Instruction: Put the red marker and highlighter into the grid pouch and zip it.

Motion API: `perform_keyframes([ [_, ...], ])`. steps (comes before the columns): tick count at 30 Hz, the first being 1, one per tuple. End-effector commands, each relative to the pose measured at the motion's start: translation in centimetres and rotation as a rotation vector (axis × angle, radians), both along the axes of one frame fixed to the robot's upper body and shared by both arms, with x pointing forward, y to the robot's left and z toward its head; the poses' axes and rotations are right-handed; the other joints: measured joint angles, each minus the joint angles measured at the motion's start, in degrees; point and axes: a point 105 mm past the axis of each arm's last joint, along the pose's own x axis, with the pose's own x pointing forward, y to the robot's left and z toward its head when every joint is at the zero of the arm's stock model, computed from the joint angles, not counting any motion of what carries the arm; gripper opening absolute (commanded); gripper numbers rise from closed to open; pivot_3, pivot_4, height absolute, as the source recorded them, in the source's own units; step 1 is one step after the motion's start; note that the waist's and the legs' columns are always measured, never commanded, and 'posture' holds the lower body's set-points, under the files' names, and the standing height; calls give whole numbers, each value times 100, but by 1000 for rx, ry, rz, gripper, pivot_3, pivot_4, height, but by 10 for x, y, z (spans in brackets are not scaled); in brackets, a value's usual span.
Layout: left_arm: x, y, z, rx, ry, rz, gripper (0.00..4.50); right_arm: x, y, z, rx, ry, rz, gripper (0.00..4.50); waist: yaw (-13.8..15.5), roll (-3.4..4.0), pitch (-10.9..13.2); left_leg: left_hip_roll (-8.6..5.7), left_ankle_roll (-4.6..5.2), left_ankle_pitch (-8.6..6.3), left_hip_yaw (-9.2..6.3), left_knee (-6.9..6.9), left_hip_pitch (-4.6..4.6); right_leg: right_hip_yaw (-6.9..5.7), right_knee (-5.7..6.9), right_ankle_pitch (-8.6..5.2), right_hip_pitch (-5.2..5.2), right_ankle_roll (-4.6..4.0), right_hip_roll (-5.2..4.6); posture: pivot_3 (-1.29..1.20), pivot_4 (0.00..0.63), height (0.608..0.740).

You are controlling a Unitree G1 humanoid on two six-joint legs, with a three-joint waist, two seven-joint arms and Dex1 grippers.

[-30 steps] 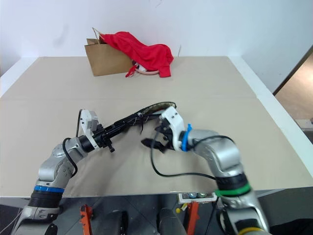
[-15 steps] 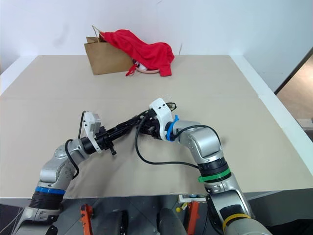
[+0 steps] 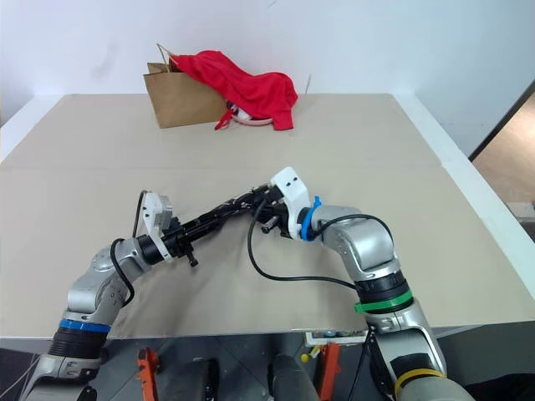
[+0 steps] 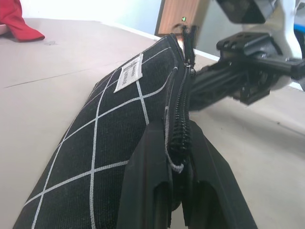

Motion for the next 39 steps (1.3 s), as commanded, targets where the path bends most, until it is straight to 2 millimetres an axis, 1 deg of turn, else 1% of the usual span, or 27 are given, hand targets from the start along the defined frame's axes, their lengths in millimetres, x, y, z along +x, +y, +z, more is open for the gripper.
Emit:
perform_keyframes([
  [1, -1, 4, 14, -4, -68, 7, 0, 0, -26, 19, -6, -92, -41, 58, 1, 0, 0, 0, 0, 0, -1, 0, 0, -1, 0, 0, 0, 0, 0, 0, 150, 740],
  [7, -1, 5, 14, -3, -68, 8, 0, 8, -89, 24, -103, -146, -200, 58, 7, 0, 0, -4, 0, 0, 3, 0, -2, 4, -6, -2, 1, 7, -4, 0, 150, 740],
  [9, -1, 5, 14, -2, -68, 7, 0, 10, -102, 26, -123, -159, -242, 58, 1, 0, 0, -2, 0, 0, 4, 0, 0, 5, -6, -1, 1, 7, -3, 0, 150, 740],
  [12, -1, 5, 14, -1, -68, 4, 0, 13, -114, 28, -134, -166, -273, 58, -1, 0, 0, -2, 0, 0, 4, -1, 1, 6, -6, -1, 1, 6, -1, 0, 150, 740],
  [16, 0, 6, 15, -2, -71, 4, 0, 13, -117, 24, -136, -155, -276, 58, -1, 0, 0, -1, 0, 0, 4, -1, 2, 6, -6, -1, 1, 6, 1, 0, 150, 740],
  [18, 0, 6, 15, -4, -73, 6, 0, 12, -115, 22, -128, -146, -263, 58, 1, 0, 1, -2, 0, 0, 4, -1, 0, 7, -6, -1, 1, 6, 0, 0, 150, 740],
  [21, 1, 6, 17, -7, -84, 4, 0, -2, -98, 17, -93, -107, -147, 985, 5, 0, 1, -2, 0, 0, 4, -1, 0, 7, -7, -1, 2, 7, -1, 0, 150, 740],
  [22, 0, 5, 17, -7, -90, -3, 0, -5, -96, 15, -88, -98, -129, 1394, 6, 0, 0, -2, 1, -1, 4, -1, 0, 7, -7, -2, 2, 7, -1, 0, 150, 740],
  [23, 0, 4, 17, -6, -96, -12, 0, -9, -95, 14, -82, -91, -109, 2004, 8, 0, 1, -2, 2, -2, 3, -1, 0, 6, -7, -2, 2, 7, 0, 0, 150, 740],
  [24, -1, 3, 17, -1, -103, -26, 0, -13, -97, 13, -74, -86, -92, 2355, 8, 1, 1, -2, 2, -2, 3, -1, 0, 7, -7, -2, 2, 7, 0, 0, 150, 740],
  [25, -1, 2, 17, 5, -111, -39, 0, -15, -101, 12, -70, -79, -94, 3059, 8, 1, 1, -2, 2, -2, 4, -1, 0, 7, -7, -2, 2, 7, 0, 0, 150, 740],
  [26, -2, 0, 17, 12, -120, -59, 0, -21, -109, 11, -65, -59, -85, 3179, 8, 1, 1, -2, 2, -1, 3, -1, 0, 5, -7, -2, 2, 7, -1, 0, 150, 740],
  [29, -6, -4, 17, 41, -159, -137, 0, -37, -138, 10, -114, -56, -88, 3179, 62, 2, 2, -10, 2, -2, -1, 0, -1, 0, -9, -5, 6, 12, -7, 0, 150, 740],
  [31, -10, -6, 16, 56, -176, -183, 0, -46, -150, 12, -123, -54, -86, 3179, 77, 3, 2, -14, 3, -2, 4, -1, -2, 4, -12, -7, 6, 15, -12, 0, 150, 740],
  [33, -14, -7, 13, 81, -193, -238, 0, -53, -167, 13, -140, -56, -123, 3179, 78, 3, 2, -14, 4, -3, 7, -1, -1, 7, -15, -6, 7, 16, -13, 0, 150, 740],
  [34, -16, -7, 11, 89, -197, -263, 392, -56, -176, 13, -152, -54, -146, 3244, 74, 3, 2, -14, 4, -3, 7, 0, 0, 7, -15, -6, 7, 16, -12, 0, 150, 740],
  [36, -18, -7, 7, 102, -201, -295, 905, -62, -187, 14, -158, -52, -179, 3252, 65, 3, 2, -12, 4, -3, 7, 0, 5, 7, -15, -5, 11, 15, -10, 0, 150, 740],
  [37, -19, -6, 5, 105, -201, -309, 1226, -65, -190, 15, -157, -54, -187, 3252, 60, 3, 2, -10, 4, -3, 5, 0, 6, 4, -14, -4, 12, 14, -8, 0, 150, 740],
  [39, -20, -5, 3, 107, -196, -334, 2072, -67, -193, 17, -150, -62, -206, 3252, 34, 4, 2, -7, 4, -3, 5, 0, 12, 7, -13, -2, 15, 10, -2, 0, 150, 740],
])
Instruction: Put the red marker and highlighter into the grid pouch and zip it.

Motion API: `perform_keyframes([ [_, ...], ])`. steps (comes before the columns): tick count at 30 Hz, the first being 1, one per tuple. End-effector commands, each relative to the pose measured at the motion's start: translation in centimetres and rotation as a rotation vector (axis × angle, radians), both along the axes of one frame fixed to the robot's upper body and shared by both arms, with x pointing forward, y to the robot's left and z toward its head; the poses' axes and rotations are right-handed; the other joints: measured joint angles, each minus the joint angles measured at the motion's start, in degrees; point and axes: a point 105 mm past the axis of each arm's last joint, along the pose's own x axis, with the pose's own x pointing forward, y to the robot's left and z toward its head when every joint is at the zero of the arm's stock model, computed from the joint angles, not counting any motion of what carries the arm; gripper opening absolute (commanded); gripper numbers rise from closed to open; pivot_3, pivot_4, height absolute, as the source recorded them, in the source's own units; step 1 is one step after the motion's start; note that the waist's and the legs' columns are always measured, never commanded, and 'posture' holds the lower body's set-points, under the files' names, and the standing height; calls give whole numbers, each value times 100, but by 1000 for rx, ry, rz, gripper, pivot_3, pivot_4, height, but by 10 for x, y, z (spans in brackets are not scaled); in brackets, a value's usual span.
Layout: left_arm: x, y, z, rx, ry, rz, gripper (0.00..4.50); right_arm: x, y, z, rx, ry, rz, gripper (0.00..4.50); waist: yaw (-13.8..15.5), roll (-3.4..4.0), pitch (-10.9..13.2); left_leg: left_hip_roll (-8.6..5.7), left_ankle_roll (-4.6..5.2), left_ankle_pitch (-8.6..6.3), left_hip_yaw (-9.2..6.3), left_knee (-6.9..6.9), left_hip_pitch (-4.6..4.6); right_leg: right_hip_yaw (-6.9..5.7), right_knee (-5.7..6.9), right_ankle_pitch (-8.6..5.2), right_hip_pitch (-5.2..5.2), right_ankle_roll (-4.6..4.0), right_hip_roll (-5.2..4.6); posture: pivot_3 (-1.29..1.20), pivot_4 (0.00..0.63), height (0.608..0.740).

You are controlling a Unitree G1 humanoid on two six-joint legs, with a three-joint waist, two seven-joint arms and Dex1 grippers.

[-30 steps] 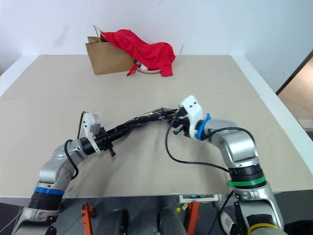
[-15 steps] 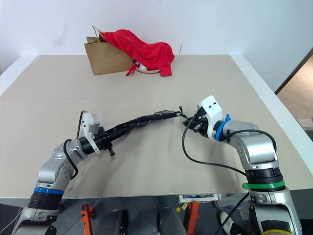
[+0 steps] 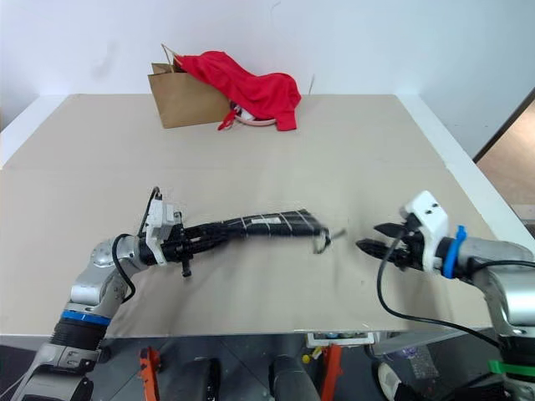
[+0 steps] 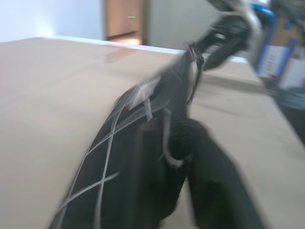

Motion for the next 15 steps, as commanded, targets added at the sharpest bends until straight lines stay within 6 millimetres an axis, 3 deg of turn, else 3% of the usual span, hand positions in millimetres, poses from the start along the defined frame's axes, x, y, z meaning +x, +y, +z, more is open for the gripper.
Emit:
perform_keyframes([
  [1, -1, 3, 3, 20, -32, -52, 2517, -4, -3, 23, -10, -87, -5, 3252, -25, 0, 0, 1, 0, 0, -1, 0, 4, 0, 0, 1, 3, -1, 2, 0, 150, 740],
  [5, -2, 8, -6, 62, 0, -82, 4305, -5, -1, 22, -9, -88, -8, 3252, -49, 0, 0, 3, 0, 0, 1, 0, 19, 2, 1, 3, 15, -3, 3, 0, 150, 740],
  [6, -1, 9, -7, 60, 6, -75, 4450, -5, 1, 21, -10, -88, -6, 3252, -49, 0, 0, 3, 0, 0, 2, 1, 20, 2, 1, 3, 17, -3, 3, 0, 150, 740],
  [9, 9, 19, 1, 5, 29, 30, 4450, -4, 2, 22, -15, -90, -5, 3252, -43, 0, 0, 2, 0, 0, 2, 1, 19, 5, 0, 2, 17, 1, 1, 0, 150, 740],
  [11, 11, 33, 12, -42, 142, 102, 4450, -3, -2, 25, -11, -99, -17, 3252, -46, -2, 2, 2, 1, 0, 2, 1, 18, 5, 0, 0, 17, 3, 0, 0, 150, 740],
  [15, 22, 79, 6, -17, 321, 392, 4450, 5, -13, 32, 38, -144, -63, 3252, -60, 3, 1, 10, 5, -3, 0, -4, 19, 2, 2, -2, 13, -1, 5, 0, 150, 740],
])
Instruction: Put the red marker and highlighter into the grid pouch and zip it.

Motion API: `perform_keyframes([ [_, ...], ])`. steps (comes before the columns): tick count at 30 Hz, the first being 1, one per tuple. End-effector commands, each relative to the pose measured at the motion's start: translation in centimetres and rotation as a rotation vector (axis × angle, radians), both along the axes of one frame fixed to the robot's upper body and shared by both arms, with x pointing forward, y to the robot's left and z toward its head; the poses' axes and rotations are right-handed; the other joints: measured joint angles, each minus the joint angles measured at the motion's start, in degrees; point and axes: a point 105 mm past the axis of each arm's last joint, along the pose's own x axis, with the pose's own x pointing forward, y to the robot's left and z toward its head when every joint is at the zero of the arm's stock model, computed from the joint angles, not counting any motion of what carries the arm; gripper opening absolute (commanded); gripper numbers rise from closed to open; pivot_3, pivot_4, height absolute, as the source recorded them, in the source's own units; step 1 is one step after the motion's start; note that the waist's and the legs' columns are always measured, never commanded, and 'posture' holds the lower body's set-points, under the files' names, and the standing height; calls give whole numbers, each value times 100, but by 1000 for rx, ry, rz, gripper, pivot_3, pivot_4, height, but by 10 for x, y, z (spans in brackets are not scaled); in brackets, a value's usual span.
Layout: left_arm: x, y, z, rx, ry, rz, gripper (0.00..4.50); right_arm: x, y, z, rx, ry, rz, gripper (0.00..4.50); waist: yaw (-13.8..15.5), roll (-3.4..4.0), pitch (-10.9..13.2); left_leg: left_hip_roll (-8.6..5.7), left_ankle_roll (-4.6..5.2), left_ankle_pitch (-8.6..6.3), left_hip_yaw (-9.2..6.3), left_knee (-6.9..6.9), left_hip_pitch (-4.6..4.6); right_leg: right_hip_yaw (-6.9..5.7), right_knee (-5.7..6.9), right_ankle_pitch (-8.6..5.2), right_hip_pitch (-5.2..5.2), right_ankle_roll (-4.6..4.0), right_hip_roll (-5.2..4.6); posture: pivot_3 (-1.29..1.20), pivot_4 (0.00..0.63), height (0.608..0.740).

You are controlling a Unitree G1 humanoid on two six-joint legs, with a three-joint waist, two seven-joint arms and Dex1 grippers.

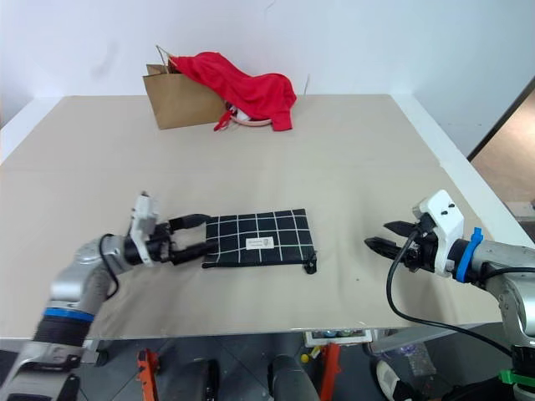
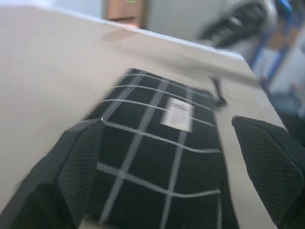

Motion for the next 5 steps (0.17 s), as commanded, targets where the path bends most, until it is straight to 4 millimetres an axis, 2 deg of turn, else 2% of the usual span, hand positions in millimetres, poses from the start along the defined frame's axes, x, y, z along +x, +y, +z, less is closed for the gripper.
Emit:
perform_keyframes([
  [1, 10, 46, -3, 39, 118, 285, 4450, 10, -10, 20, 34, -99, -39, 3252, 3, 3, -1, -1, 0, 0, 0, 0, 2, -1, 1, -1, 1, -1, 0, 0, 150, 740],
  [3, 9, 73, -8, 49, 164, 394, 4450, 14, -17, 17, 48, -96, -69, 3252, -4, -1, 1, 0, 0, 0, 1, 0, 4, 1, 1, 0, 2, -2, -1, 0, 150, 740],
  [5, 6, 91, -10, 32, 182, 466, 4450, 18, -21, 12, 58, -89, -89, 3252, 6, -3, 2, 0, 0, 0, 1, 0, 5, -3, 0, -1, 3, -4, -2, 0, 150, 740],
])
